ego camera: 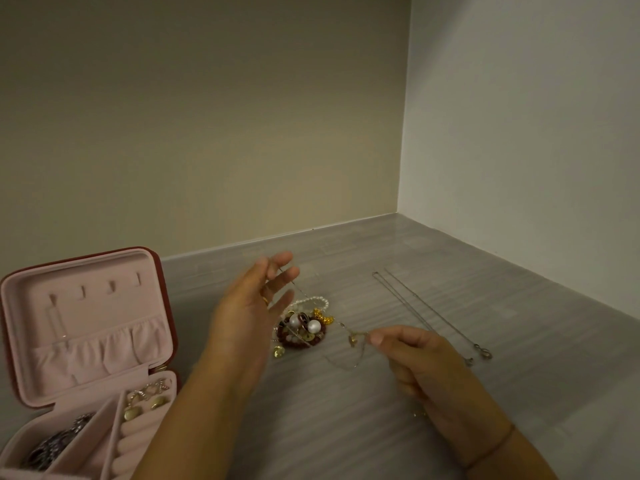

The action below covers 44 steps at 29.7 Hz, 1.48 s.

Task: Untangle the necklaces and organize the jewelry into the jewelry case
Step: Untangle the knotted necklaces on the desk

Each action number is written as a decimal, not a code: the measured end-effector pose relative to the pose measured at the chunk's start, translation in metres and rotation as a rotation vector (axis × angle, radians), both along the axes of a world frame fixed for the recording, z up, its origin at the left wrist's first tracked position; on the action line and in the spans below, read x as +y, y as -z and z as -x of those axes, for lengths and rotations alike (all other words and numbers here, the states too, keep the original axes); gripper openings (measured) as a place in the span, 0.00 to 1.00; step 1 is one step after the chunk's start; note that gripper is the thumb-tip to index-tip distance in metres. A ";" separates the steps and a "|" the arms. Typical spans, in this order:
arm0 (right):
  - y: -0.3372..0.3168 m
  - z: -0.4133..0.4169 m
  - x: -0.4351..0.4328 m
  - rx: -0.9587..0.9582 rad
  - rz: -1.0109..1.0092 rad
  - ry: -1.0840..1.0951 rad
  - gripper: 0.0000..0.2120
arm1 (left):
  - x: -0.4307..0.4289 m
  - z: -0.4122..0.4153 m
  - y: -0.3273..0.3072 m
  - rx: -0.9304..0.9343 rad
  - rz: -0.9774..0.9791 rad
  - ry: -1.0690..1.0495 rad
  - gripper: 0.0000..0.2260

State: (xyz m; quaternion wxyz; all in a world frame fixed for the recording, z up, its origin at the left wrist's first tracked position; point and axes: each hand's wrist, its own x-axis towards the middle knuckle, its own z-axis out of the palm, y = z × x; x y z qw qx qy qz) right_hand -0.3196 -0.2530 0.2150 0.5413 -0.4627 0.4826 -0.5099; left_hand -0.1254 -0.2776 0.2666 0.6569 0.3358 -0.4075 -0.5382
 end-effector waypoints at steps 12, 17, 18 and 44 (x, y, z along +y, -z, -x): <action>0.000 0.002 0.001 -0.242 0.023 -0.101 0.07 | 0.000 0.004 0.031 -1.266 -0.192 0.089 0.09; -0.001 0.002 0.001 -0.275 0.024 -0.142 0.08 | 0.002 0.006 0.035 -1.347 -0.143 0.238 0.15; -0.001 0.002 0.001 -0.282 0.024 -0.147 0.07 | 0.002 0.009 0.036 -1.326 -0.123 0.261 0.15; 0.009 0.003 0.004 -0.120 0.275 0.148 0.11 | 0.004 0.025 0.019 -0.145 -0.234 0.438 0.06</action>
